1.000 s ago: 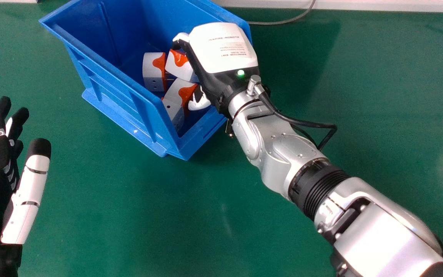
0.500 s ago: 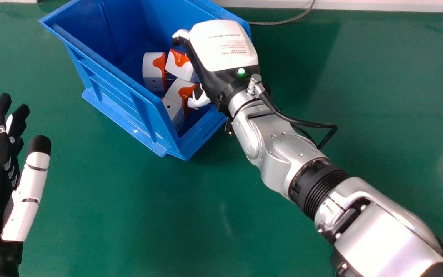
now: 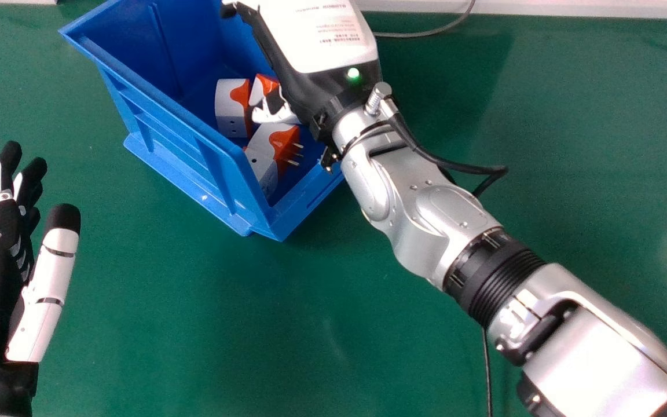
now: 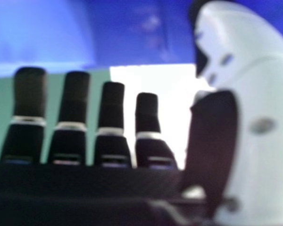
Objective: Pick all objects and put in blue box
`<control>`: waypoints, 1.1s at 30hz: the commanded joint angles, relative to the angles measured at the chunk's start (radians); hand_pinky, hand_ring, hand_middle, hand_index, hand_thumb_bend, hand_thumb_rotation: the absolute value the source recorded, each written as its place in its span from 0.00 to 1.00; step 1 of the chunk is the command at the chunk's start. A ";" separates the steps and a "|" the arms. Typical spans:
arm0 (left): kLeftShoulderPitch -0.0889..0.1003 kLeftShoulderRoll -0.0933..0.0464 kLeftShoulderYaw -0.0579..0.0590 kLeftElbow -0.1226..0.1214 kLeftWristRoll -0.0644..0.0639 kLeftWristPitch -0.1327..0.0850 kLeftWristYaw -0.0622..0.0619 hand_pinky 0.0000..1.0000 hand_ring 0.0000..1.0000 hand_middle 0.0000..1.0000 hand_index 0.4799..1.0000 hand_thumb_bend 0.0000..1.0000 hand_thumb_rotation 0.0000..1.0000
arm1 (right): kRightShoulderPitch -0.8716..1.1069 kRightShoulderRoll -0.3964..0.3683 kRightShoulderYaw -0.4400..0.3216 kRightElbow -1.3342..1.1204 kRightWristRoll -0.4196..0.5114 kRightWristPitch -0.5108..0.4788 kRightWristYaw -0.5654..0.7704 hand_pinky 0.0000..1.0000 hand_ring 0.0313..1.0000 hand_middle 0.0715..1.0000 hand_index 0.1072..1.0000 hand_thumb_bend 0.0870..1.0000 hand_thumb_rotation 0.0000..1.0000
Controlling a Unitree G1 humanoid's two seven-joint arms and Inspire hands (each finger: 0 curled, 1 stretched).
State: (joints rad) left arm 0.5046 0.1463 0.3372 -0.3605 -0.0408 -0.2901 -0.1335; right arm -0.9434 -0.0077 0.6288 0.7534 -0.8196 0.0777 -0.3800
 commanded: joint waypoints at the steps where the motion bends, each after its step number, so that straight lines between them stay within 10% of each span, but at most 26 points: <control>1: 0.005 0.006 0.001 -0.019 -0.006 -0.010 -0.001 1.00 0.99 0.98 1.00 0.42 0.98 | 0.023 -0.019 -0.004 -0.096 -0.017 0.004 0.011 0.43 0.62 0.69 0.69 0.38 0.00; 17: -0.012 0.009 0.008 0.014 -0.042 -0.040 -0.022 1.00 0.97 0.97 1.00 0.40 0.97 | 0.358 -0.162 -0.094 -0.679 -0.035 0.016 0.153 0.44 0.63 0.68 0.68 0.39 0.00; 27: -0.010 -0.001 -0.002 -0.013 -0.026 -0.005 -0.002 1.00 0.97 0.97 1.00 0.42 0.94 | 0.794 -0.195 -0.229 -1.146 0.037 -0.057 0.127 0.49 0.63 0.67 0.68 0.57 0.03; 33: -0.017 0.002 -0.009 -0.024 0.001 0.015 0.009 1.00 0.97 0.97 1.00 0.44 0.93 | 1.010 -0.197 -0.330 -1.225 0.090 -0.159 0.051 0.50 0.65 0.69 0.68 0.51 0.25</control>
State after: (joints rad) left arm 0.4883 0.1416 0.3282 -0.3558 -0.0475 -0.2735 -0.1315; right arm 0.0344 -0.2088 0.3221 -0.4266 -0.7447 -0.0490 -0.3055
